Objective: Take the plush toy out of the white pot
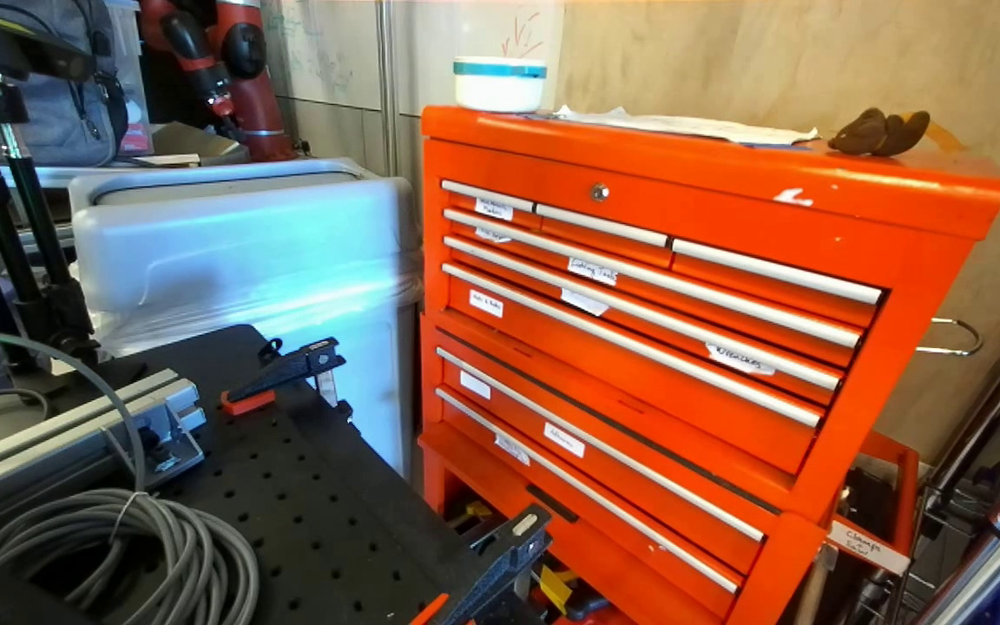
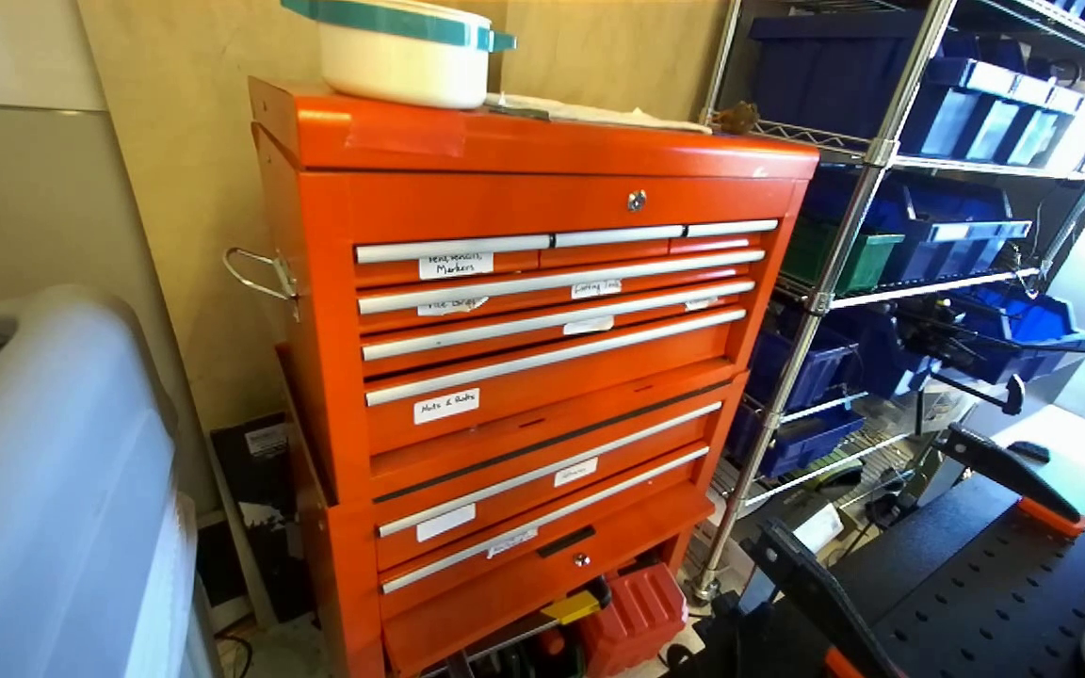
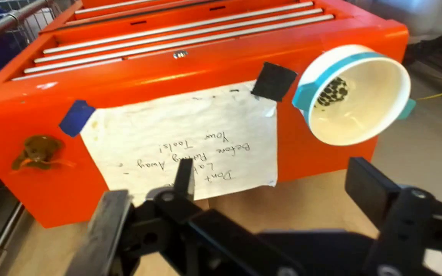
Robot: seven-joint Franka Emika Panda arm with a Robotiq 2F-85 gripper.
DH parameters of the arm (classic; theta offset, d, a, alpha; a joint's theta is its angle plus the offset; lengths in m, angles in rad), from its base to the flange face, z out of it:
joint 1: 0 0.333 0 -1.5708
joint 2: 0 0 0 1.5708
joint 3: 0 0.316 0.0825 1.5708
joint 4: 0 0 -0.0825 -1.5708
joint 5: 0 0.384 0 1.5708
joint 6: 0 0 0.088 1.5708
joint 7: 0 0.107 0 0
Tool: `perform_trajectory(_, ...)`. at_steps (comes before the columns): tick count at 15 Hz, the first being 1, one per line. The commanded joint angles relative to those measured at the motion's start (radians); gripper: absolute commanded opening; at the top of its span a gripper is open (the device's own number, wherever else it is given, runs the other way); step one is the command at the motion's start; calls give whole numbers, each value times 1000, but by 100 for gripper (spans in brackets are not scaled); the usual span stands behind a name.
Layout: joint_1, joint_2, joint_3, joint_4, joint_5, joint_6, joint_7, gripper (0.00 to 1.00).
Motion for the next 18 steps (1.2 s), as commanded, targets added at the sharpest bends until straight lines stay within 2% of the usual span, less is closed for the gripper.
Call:
perform_trajectory(1,27,122,32,112,12,90,63,100)
perform_trajectory(3,48,183,48,157,12,114,83,100)
perform_trajectory(9,114,311,73,281,-9,58,84,100)
perform_trajectory(18,162,403,94,306,-10,60,-20,100)
